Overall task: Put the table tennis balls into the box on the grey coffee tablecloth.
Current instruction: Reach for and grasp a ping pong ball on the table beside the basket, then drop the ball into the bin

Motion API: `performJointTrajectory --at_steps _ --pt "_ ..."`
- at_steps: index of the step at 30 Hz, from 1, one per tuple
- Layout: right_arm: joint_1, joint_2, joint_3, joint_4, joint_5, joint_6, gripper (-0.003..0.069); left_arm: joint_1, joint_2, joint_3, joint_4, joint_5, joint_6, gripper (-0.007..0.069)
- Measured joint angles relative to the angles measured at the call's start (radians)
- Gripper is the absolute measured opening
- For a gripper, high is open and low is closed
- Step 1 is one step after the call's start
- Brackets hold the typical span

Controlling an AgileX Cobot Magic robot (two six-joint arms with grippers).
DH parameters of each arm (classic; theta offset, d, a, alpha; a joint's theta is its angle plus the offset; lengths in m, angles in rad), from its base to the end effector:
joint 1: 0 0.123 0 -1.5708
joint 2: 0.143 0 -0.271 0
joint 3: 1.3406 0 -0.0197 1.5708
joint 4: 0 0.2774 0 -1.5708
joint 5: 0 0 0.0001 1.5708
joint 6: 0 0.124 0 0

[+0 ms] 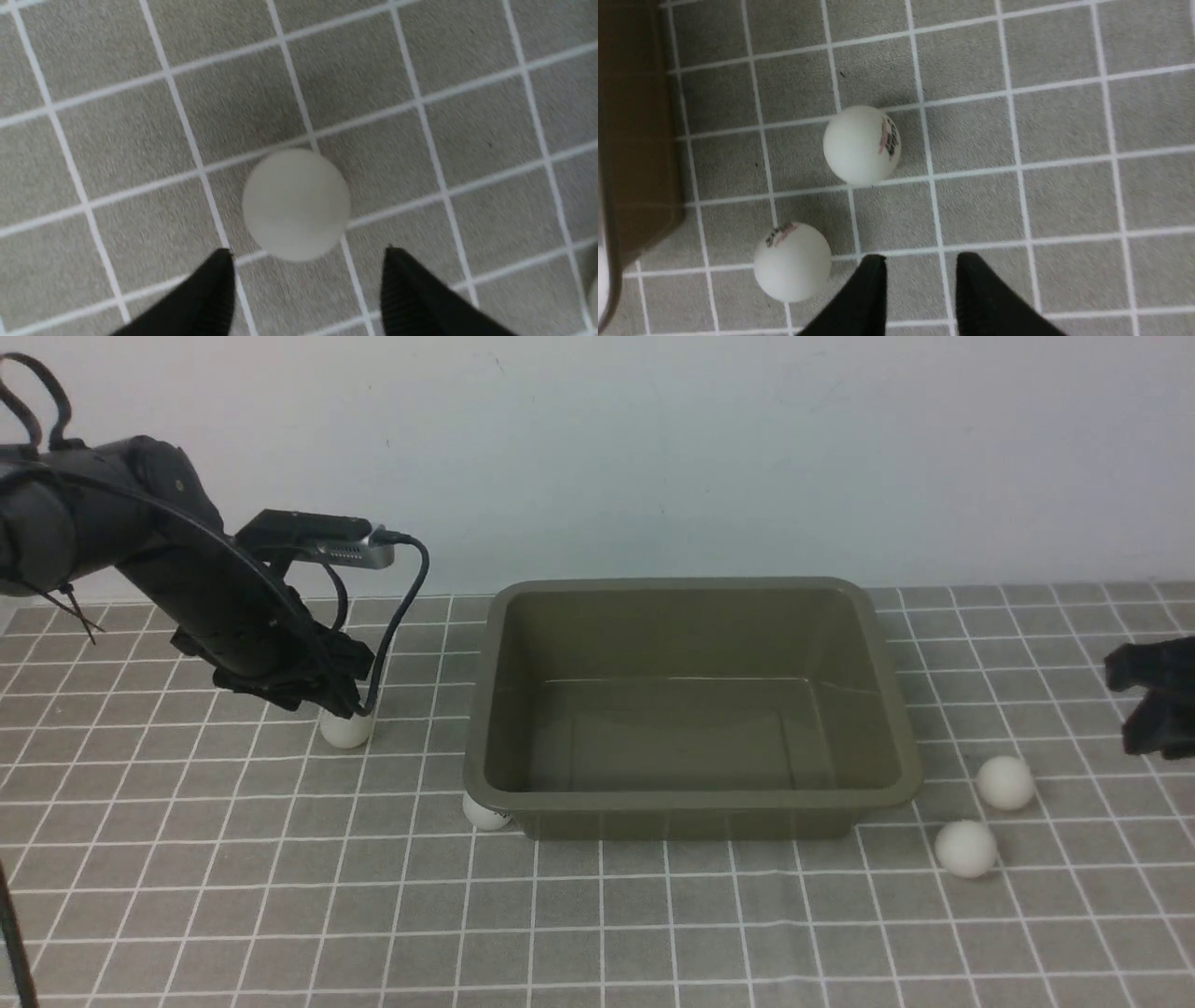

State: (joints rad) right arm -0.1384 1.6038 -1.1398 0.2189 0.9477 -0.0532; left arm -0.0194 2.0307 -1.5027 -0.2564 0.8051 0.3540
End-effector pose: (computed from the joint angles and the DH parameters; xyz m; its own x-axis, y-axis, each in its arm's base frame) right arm 0.3434 -0.0257 0.1880 -0.9480 0.2074 -0.2413 0.1636 0.9682 0.1894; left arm 0.4532 -0.0315 0.1308 -0.9139 0.1882 -0.3597 0.2424 0.9637 -0.1116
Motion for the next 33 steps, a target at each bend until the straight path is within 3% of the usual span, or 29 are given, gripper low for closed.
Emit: performJointTrajectory --at_steps 2,5,10,12,13,15,16,17,21,25,30,32,33 --pt "0.016 0.079 -0.038 0.031 -0.027 -0.020 0.0330 0.000 0.032 -0.001 0.002 -0.031 -0.005 0.0572" --pt "0.034 0.158 -0.074 0.057 -0.048 -0.030 0.0437 0.000 0.057 -0.003 0.002 -0.047 -0.005 0.0645" --pt "0.067 0.309 -0.122 0.065 -0.058 -0.033 0.0549 0.000 0.093 -0.006 0.002 -0.054 -0.006 0.0634" --pt "0.073 0.347 -0.131 0.065 -0.064 -0.033 0.0552 0.000 0.105 -0.006 0.002 -0.054 -0.012 0.0589" --pt "0.078 0.381 -0.140 0.065 -0.068 -0.030 0.0525 0.000 0.111 -0.007 0.009 -0.056 -0.030 0.0516" --pt "0.080 0.397 -0.142 0.057 -0.071 -0.026 0.0450 0.000 0.111 -0.012 0.009 -0.049 -0.064 0.0372" --pt "0.080 0.398 -0.144 0.048 -0.072 -0.022 0.0378 0.000 0.111 -0.022 0.010 -0.025 -0.079 0.0323" --pt "0.080 0.398 -0.145 0.041 -0.072 -0.020 0.0344 0.000 0.111 -0.037 0.012 -0.008 -0.086 0.0332" --pt "0.079 0.321 -0.167 -0.007 -0.003 -0.005 0.0360 0.000 0.058 -0.136 0.023 0.158 -0.120 0.0345" --pt "0.090 0.186 -0.208 0.030 0.038 0.006 0.0360 -0.013 -0.031 -0.225 -0.026 0.252 -0.126 0.0345" --pt "0.230 0.078 -0.265 0.111 -0.012 -0.054 0.0360 -0.145 -0.097 -0.279 -0.182 0.268 -0.045 0.0345" --pt "0.259 0.083 -0.267 0.118 -0.020 -0.066 0.0360 -0.164 -0.091 -0.279 -0.190 0.268 -0.035 0.0345" --pt "0.327 0.125 -0.268 0.125 -0.035 -0.078 0.0360 -0.231 -0.055 -0.279 -0.195 0.266 -0.020 0.0345"
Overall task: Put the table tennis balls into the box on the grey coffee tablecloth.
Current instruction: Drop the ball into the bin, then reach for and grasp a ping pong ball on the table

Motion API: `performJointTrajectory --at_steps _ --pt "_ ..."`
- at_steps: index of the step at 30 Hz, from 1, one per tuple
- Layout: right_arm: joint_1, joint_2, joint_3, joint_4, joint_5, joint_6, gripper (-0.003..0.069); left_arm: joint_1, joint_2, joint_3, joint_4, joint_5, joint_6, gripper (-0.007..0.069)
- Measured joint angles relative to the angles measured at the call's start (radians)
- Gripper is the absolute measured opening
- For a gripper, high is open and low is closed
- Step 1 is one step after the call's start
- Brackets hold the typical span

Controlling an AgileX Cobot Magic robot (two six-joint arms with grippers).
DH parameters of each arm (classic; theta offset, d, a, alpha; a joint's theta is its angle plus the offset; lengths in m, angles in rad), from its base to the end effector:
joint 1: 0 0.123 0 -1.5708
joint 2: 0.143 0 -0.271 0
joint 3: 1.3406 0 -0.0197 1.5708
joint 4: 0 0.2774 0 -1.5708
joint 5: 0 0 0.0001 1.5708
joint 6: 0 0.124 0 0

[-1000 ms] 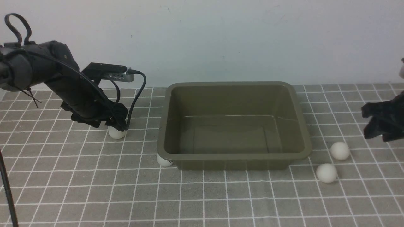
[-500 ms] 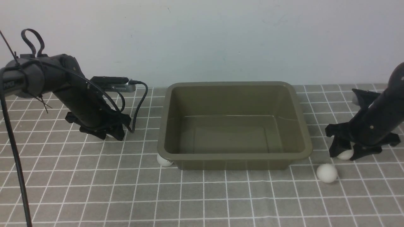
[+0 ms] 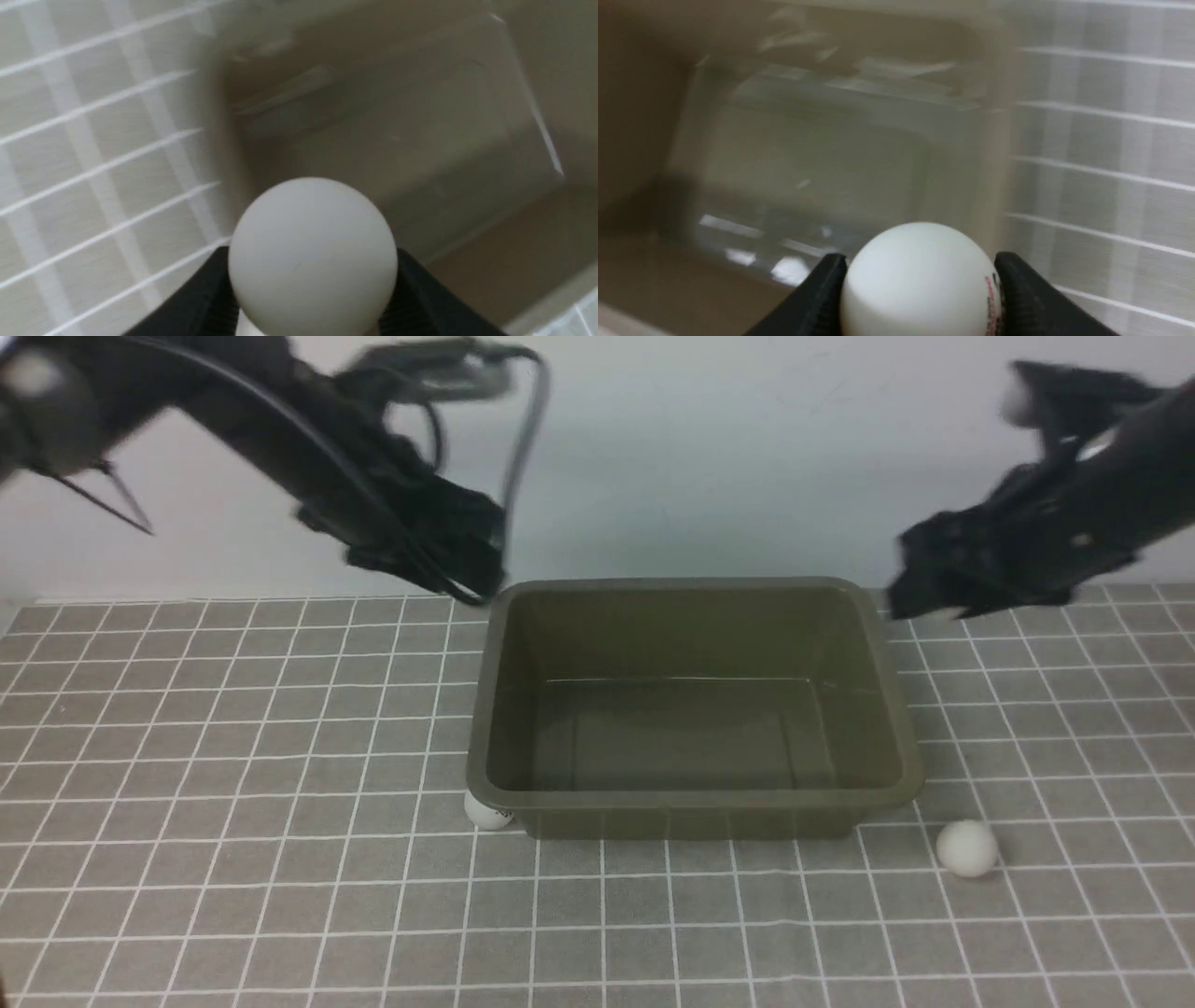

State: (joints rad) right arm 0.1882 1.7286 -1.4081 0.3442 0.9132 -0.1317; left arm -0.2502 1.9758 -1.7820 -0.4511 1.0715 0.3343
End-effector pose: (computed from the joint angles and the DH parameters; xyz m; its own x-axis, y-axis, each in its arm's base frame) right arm 0.3936 0.1087 0.2294 -0.9046 -0.0900 -0.4166 -0.2202 0.9356 0.2760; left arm 0.4413 -0.1618 0.2406 -0.8314 0.3137 -0.4587 0.4771 0.8262 -0.2996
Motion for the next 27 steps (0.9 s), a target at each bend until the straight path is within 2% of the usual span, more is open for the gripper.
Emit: performJointTrajectory --at_steps 3,5,6,7,9,11,13,15,17,19,20,21,23,26,27 --pt "0.047 0.075 0.000 0.000 -0.012 -0.003 0.0363 -0.055 0.056 0.000 0.001 -0.018 0.001 0.0345" --pt "0.061 0.116 0.001 0.000 -0.014 0.005 0.0396 -0.083 0.095 0.002 0.004 -0.036 -0.008 0.0358" --pt "0.066 0.137 0.003 -0.003 -0.012 0.007 0.0439 -0.094 0.113 0.002 0.015 -0.038 -0.021 0.0399" --pt "0.066 0.140 0.003 -0.008 -0.007 0.008 0.0463 -0.095 0.115 0.002 0.018 -0.038 -0.023 0.0407" --pt "0.066 0.135 -0.015 -0.058 0.042 0.014 0.0557 -0.096 0.126 -0.038 0.087 0.000 -0.076 0.0517" --pt "0.059 0.111 -0.049 -0.108 0.095 0.023 0.0601 -0.083 0.119 -0.096 0.159 0.041 -0.129 0.0562" --pt "0.041 0.061 -0.102 -0.186 0.165 0.046 0.0622 -0.059 0.102 -0.181 0.233 0.106 -0.190 0.0560" --pt "0.014 0.004 -0.138 -0.261 0.220 0.069 0.0617 -0.024 0.078 -0.241 0.303 0.135 -0.220 0.0501" --pt "-0.035 -0.060 -0.147 -0.327 0.271 0.098 0.0582 0.015 0.047 -0.270 0.351 0.146 -0.232 0.0360" --pt "-0.113 -0.119 -0.128 -0.355 0.306 0.122 0.0505 0.066 0.030 -0.279 0.359 0.159 -0.237 0.0153" --pt "-0.137 -0.137 -0.114 -0.353 0.309 0.125 0.0478 0.083 0.029 -0.275 0.356 0.159 -0.238 0.0098" --pt "-0.174 -0.154 -0.084 -0.344 0.312 0.132 0.0421 0.102 0.029 -0.259 0.348 0.159 -0.239 0.0055" --pt "-0.233 -0.177 0.013 -0.290 0.315 0.132 0.0323 0.125 0.031 -0.193 0.324 0.159 -0.232 0.0013" --pt "-0.262 -0.182 0.124 -0.224 0.305 0.116 0.0248 0.130 0.038 -0.081 0.293 0.159 -0.207 -0.0002" --pt "-0.262 -0.182 0.213 -0.169 0.253 0.092 0.0203 0.130 0.042 -0.002 0.265 0.158 -0.188 -0.0005"
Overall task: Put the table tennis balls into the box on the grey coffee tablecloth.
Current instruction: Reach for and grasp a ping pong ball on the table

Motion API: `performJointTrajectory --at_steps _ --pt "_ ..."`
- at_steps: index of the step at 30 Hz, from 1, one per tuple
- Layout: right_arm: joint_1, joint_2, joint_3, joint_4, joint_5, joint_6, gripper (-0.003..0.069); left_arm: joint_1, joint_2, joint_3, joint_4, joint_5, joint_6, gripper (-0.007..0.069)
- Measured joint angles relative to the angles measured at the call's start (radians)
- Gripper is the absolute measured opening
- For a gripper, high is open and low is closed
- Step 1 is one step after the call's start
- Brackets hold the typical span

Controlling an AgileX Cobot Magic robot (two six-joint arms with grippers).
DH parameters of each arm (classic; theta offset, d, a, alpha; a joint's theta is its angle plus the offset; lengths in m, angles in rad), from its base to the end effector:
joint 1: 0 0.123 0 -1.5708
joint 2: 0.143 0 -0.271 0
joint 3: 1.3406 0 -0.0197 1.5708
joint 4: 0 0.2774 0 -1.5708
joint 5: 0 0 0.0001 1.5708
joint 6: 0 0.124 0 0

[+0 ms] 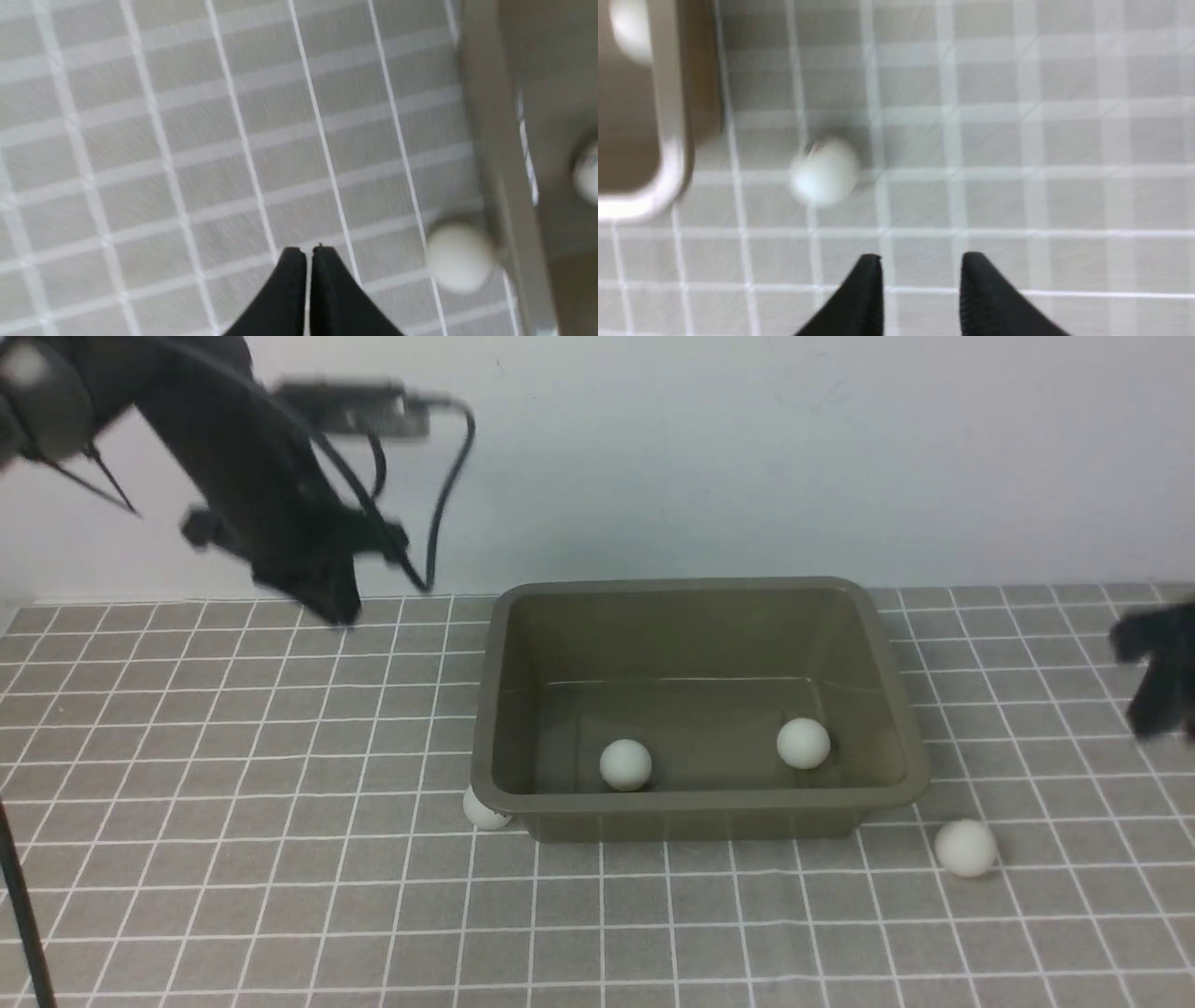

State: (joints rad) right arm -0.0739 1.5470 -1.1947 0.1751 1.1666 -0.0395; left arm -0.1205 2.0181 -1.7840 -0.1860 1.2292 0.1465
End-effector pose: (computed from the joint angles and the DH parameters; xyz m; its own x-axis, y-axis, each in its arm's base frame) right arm 0.3232 -0.0040 0.2173 -0.9849 0.1026 -0.1394 0.0794 0.9835 0.1627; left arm 0.4464 -0.0758 0.2073 -0.9568 0.1986 -0.2124 0.2334 0.9602 -0.1536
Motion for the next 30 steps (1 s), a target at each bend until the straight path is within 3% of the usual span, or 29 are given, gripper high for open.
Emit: performJointTrajectory --at_steps 3,7,10,13,17,20,23,26,28,30 --pt "0.031 0.000 0.127 0.085 -0.140 -0.053 0.0197 -0.001 0.008 0.104 -0.053 -0.006 0.038 -0.0005" --pt "0.083 0.033 0.192 0.138 -0.305 -0.098 0.0290 -0.005 0.028 0.165 -0.143 -0.029 0.122 -0.0003" --pt "0.098 0.071 0.191 0.151 -0.337 -0.102 0.0363 -0.013 0.047 0.167 -0.199 -0.034 0.168 0.0017" --pt "0.108 0.147 0.188 0.163 -0.352 -0.102 0.0461 -0.029 0.066 0.167 -0.241 -0.044 0.204 0.0095" --pt "0.110 0.215 0.187 0.166 -0.365 -0.102 0.0514 -0.052 0.068 0.167 -0.250 -0.061 0.212 0.0255" --pt "0.111 0.251 0.187 0.172 -0.387 -0.102 0.0524 -0.058 0.068 0.167 -0.246 -0.070 0.220 0.0385" --pt "0.111 0.285 0.186 0.173 -0.426 -0.102 0.0522 -0.060 0.068 0.167 -0.242 -0.081 0.224 0.0468" --pt "0.111 0.296 0.184 0.173 -0.447 -0.102 0.0473 -0.061 0.068 0.167 -0.242 -0.084 0.225 0.0496" --pt "0.111 0.296 0.184 0.166 -0.448 -0.102 0.0361 -0.069 0.070 0.167 -0.241 -0.084 0.227 0.0501" --pt "0.111 0.288 0.184 0.141 -0.444 -0.089 0.0357 -0.079 0.079 0.167 -0.235 -0.084 0.227 0.0503"
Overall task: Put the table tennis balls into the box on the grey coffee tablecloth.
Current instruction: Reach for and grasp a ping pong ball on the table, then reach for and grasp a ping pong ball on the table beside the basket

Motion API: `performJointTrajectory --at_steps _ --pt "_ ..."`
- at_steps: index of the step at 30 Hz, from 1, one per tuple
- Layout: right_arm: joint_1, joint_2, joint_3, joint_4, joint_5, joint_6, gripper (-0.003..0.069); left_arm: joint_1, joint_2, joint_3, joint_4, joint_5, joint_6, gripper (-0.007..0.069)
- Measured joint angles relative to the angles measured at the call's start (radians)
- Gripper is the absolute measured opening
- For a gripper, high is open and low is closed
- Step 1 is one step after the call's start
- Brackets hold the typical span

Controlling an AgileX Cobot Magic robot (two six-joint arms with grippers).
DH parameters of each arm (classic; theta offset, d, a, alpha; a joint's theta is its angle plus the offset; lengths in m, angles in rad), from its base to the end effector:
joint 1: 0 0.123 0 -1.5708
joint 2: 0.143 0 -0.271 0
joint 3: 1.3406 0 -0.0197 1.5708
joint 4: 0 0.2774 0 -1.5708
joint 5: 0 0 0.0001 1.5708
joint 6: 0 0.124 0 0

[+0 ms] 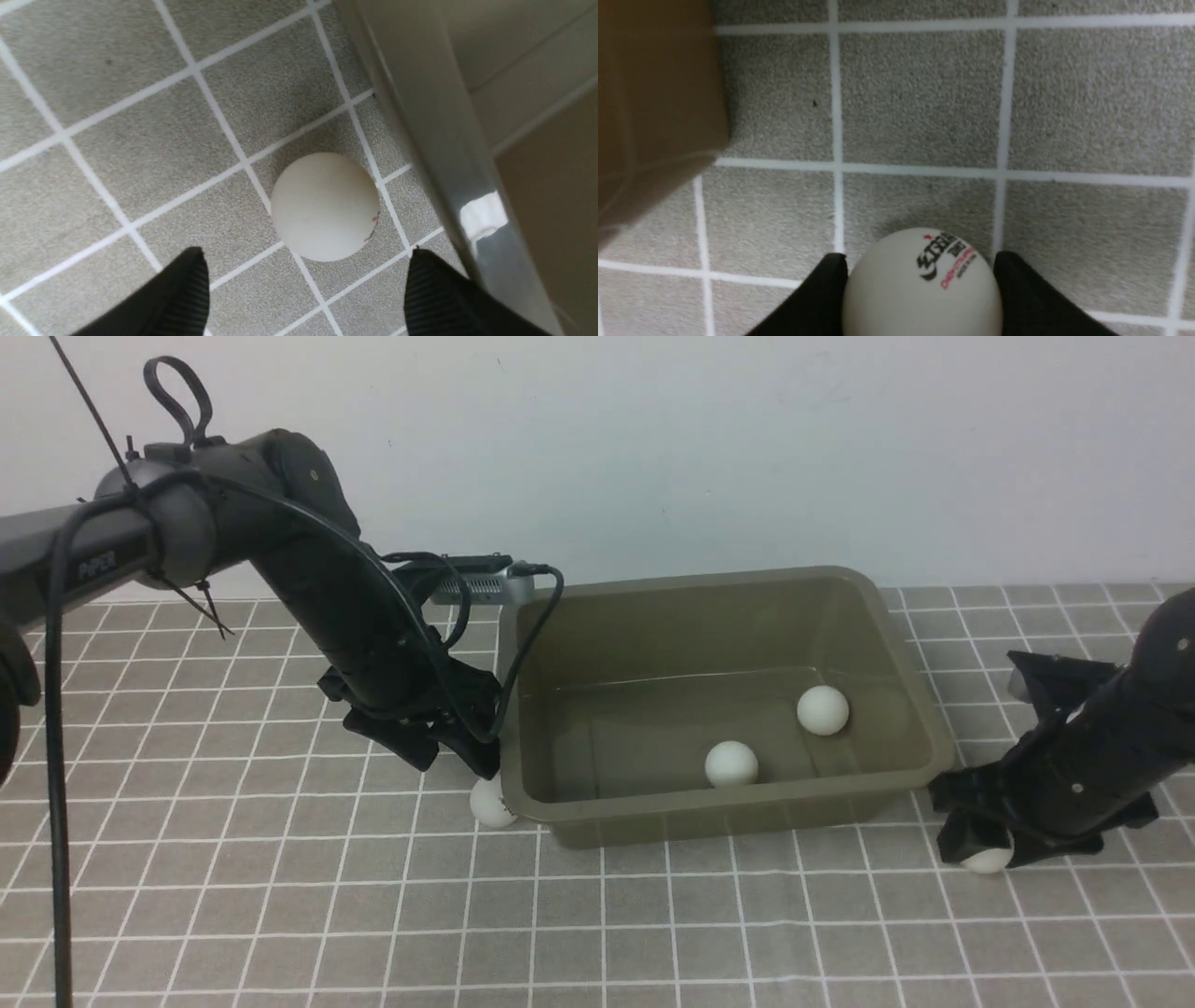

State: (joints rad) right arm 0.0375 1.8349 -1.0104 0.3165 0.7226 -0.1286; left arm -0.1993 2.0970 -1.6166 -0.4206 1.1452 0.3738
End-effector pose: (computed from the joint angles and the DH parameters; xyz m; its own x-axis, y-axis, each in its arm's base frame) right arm 0.3411 0.0384 0.0797 -0.9911 0.0726 -0.1119 0.0468 0.9749 0.2178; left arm 0.4218 -0.1322 0.1326 -0.9205 0.3659 -0.1369 0.3905 0.8509 -0.3514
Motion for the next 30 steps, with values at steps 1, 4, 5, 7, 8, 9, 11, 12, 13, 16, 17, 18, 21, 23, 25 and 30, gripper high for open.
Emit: performJointTrajectory --at_steps 1,4,5,7,8,9,11,12,13,16,17,18,21,23,25,30 --pt "0.000 -0.006 0.000 -0.012 0.007 0.012 0.0360 -0.007 0.005 0.000 0.007 0.000 0.000 0.0503" --pt "0.000 -0.066 0.000 -0.070 0.025 0.077 0.0360 -0.023 0.028 0.000 0.032 0.000 0.000 0.0503" --pt "0.000 -0.090 0.000 -0.082 0.030 0.101 0.0360 -0.028 0.034 0.000 0.041 0.000 0.000 0.0503" --pt "0.000 -0.158 0.000 -0.101 0.031 0.135 0.0360 -0.032 0.041 0.000 0.049 -0.006 0.000 0.0503" --pt "0.000 -0.206 -0.001 -0.102 0.031 0.148 0.0360 -0.035 0.043 0.000 0.053 -0.013 0.000 0.0503" --pt "0.000 -0.224 -0.002 -0.102 0.031 0.153 0.0360 -0.034 0.044 0.000 0.053 -0.021 0.000 0.0503" --pt "0.000 -0.268 -0.021 -0.099 0.034 0.158 0.0360 -0.036 0.045 0.000 0.050 -0.040 0.001 0.0503" --pt "0.000 -0.271 -0.024 -0.097 0.035 0.158 0.0360 -0.036 0.045 0.000 0.050 -0.040 0.001 0.0503" --pt "0.000 -0.287 -0.054 -0.089 0.044 0.161 0.0360 -0.036 0.045 0.000 0.041 -0.053 0.005 0.0503" --pt "0.000 -0.288 -0.090 -0.083 0.065 0.165 0.0360 -0.037 0.048 0.000 0.021 -0.057 0.012 0.0503" --pt "0.000 -0.288 -0.098 -0.082 0.071 0.165 0.0360 -0.037 0.048 0.000 0.014 -0.057 0.013 0.0503" --pt "0.000 -0.288 -0.105 -0.081 0.075 0.165 0.0360 -0.039 0.048 0.000 0.010 -0.057 0.013 0.0503" --pt "0.000 -0.288 -0.111 -0.074 0.076 0.166 0.0360 -0.048 0.048 0.000 0.008 -0.057 0.018 0.0503" --pt "0.000 -0.288 -0.111 -0.057 0.076 0.168 0.0360 -0.058 0.057 0.000 0.008 -0.057 0.018 0.0503" --pt "0.000 -0.288 -0.111 -0.047 0.075 0.164 0.0360 -0.065 0.066 0.000 0.008 -0.057 0.018 0.0500" --pt "0.000 -0.282 -0.111 -0.011 0.070 0.138 0.0360 -0.067 0.074 0.000 0.021 -0.064 0.014 0.0341"
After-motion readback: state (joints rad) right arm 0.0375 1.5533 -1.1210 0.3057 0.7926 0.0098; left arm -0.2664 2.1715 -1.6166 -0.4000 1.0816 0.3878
